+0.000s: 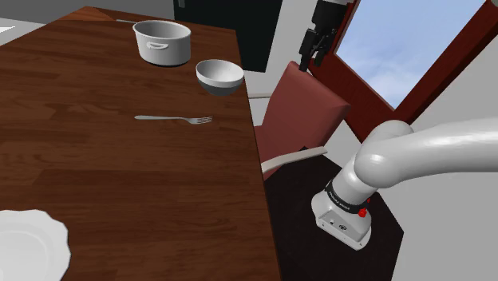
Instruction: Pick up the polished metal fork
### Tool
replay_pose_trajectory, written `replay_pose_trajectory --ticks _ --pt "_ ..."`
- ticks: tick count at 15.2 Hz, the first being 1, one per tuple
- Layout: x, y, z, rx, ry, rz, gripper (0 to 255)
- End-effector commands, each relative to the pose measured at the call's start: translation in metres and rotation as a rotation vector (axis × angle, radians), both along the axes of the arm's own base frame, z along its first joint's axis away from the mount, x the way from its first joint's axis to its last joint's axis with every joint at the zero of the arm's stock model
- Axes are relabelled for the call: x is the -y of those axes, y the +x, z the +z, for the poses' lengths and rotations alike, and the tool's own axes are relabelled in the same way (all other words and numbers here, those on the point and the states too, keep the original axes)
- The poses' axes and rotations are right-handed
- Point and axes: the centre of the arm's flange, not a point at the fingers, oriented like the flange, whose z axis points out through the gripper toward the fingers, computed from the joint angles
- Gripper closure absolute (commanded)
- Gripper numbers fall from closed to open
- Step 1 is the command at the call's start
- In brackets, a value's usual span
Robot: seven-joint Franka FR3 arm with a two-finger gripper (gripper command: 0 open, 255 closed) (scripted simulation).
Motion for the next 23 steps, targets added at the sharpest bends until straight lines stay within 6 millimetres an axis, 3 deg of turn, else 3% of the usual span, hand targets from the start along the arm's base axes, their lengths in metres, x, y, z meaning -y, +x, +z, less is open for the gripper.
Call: replay_pose_trajectory --ticks 1,12,23 --pt "0.000 0.000 0.000 0.000 0.000 0.000 0" --pt "-0.090 0.098 -0.063 0.012 -0.021 0.223 0" --pt "-0.198 0.175 -0.128 0.024 -0.042 0.445 0"
